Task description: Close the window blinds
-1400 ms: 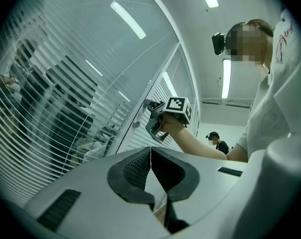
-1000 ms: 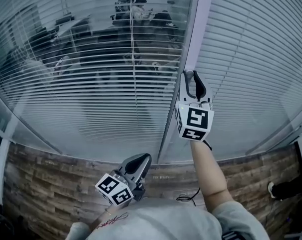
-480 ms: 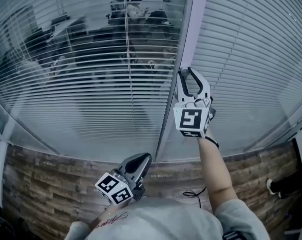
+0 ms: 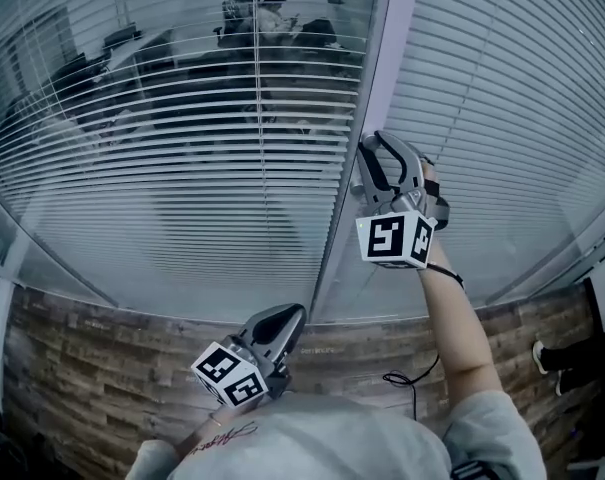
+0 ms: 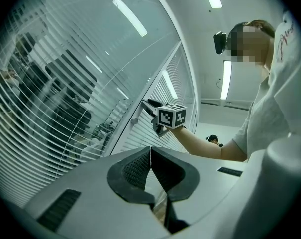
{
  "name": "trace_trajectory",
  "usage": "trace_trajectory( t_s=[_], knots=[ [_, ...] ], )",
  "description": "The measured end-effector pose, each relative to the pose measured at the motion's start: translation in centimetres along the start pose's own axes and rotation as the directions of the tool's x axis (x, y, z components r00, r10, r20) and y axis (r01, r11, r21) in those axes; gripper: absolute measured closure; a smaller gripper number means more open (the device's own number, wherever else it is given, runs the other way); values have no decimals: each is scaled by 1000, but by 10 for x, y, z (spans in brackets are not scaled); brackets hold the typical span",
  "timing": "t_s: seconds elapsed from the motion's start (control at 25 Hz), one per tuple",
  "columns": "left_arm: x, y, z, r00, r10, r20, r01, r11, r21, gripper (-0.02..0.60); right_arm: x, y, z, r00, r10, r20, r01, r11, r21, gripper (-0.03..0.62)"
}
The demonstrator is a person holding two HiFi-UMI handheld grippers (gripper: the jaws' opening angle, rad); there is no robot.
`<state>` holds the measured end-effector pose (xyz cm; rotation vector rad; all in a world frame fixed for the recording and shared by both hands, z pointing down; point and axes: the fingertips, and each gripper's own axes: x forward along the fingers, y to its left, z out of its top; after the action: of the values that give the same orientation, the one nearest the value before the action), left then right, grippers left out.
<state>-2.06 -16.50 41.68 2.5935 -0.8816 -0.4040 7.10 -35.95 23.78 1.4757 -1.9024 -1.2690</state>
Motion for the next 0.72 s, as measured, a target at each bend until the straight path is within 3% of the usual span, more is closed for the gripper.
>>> trace_trajectory(
  t_s=[0.4,0.72],
  knots=[
    [2,-6,4,1000,-7,8,7,1000,-1,563,1,0,3,998,60,-6,-60,969,-238,461],
    [0,-2,-5,1000,-4,6,4,1000,2,563,-1,13,-1,994,110,-5,-101,890,-446,461]
  ],
)
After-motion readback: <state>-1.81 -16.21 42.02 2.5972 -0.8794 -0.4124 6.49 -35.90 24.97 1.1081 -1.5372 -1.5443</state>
